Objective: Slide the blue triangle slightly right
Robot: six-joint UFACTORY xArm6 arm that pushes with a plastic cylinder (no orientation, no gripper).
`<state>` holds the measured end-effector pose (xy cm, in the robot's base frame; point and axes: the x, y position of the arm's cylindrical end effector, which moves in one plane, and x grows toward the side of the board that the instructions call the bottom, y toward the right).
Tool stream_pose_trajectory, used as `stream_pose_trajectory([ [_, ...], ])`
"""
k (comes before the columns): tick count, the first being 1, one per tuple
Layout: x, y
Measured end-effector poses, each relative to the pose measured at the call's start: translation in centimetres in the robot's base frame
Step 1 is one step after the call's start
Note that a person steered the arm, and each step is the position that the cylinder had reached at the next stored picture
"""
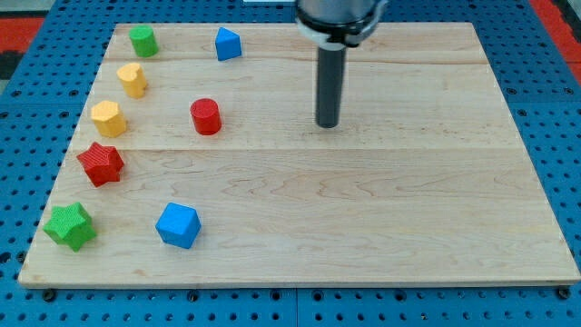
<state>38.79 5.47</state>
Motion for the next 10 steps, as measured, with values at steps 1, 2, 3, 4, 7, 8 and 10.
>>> stream_pose_trajectory([
  [1, -5.6, -2.4],
  [2, -8.6, -9.0],
  [3, -9.8, -15.8],
  [4, -12.0, -21.8],
  [7, -15.4, -5.7],
  [8, -15.6, -1.3],
  [10, -19.2, -5.8],
])
